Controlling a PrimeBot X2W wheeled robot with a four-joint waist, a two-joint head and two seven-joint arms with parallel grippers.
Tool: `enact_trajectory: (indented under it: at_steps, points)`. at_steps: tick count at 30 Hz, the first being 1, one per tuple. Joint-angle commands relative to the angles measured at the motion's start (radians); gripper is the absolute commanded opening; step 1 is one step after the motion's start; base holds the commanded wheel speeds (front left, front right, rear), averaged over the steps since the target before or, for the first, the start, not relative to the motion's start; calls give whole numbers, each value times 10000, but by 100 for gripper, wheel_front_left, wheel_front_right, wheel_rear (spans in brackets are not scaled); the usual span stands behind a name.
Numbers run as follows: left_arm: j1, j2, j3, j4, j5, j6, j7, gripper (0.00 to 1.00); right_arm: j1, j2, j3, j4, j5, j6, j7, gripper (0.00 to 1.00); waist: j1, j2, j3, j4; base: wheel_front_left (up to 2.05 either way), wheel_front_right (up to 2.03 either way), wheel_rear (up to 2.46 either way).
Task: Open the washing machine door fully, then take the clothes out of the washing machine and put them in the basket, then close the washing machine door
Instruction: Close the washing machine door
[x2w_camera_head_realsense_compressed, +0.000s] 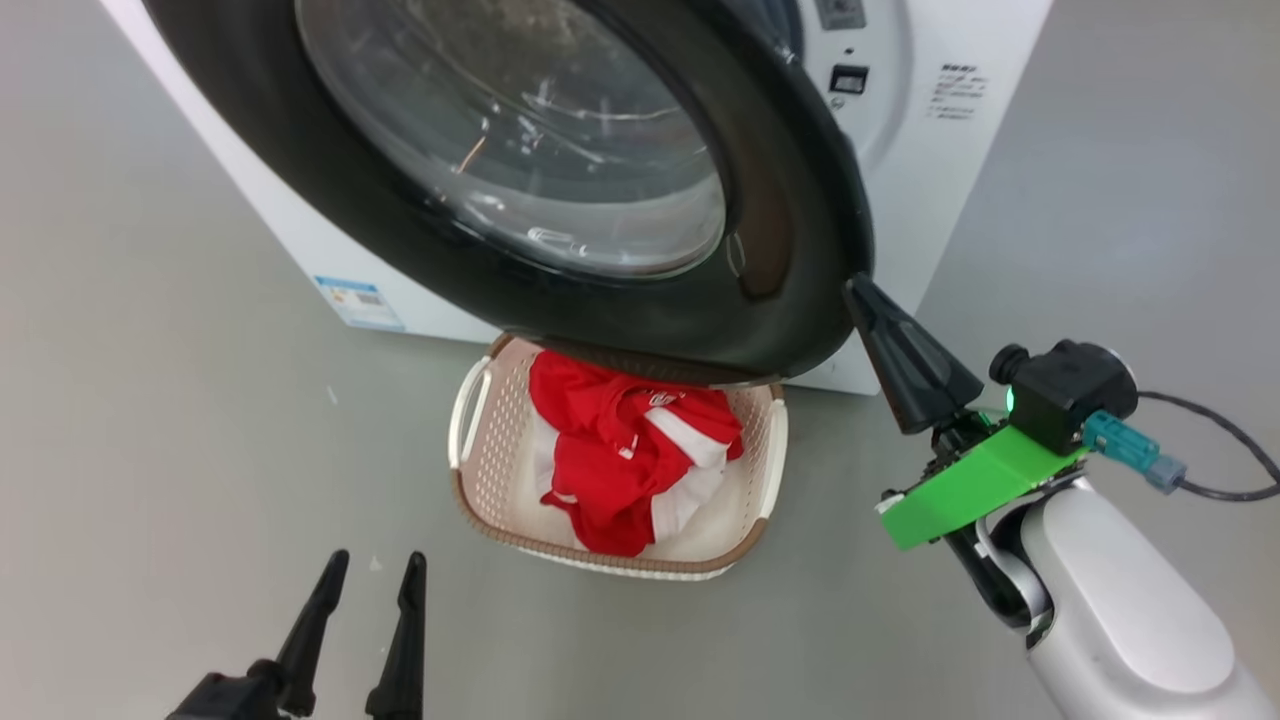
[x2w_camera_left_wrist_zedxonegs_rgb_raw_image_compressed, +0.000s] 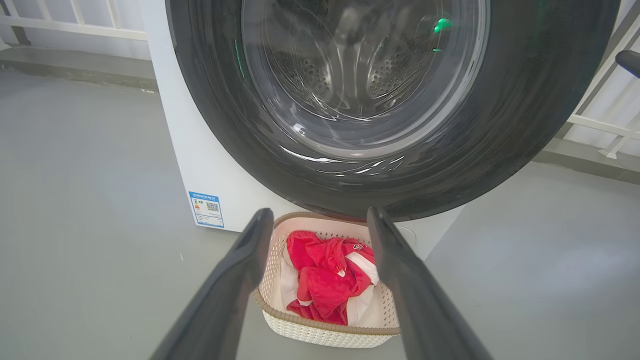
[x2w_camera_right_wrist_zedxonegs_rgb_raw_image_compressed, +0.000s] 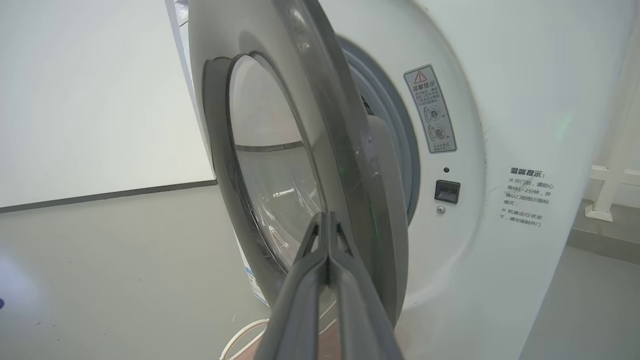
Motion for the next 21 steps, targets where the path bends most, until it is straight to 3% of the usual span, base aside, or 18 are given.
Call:
enact_trajectory:
  at_steps: [1,12,21]
  points:
    - [-342,37,255,-279,-95,-54,-122,100,-295,-22,152,-182,109,62,-65,0,0,0,302,235,0,0,0]
    - [-878,36,-149,-346,-309,-54,-122,100,-1028,-354,-43,-22,141,62,-65,0,0,0,1016,601,0,0,0]
    - [-1289,36,-392,-476,-534,-54,-122,100,-1892,-579,-962,38,92,62,-65,0,0,0,1681,886,0,0,0]
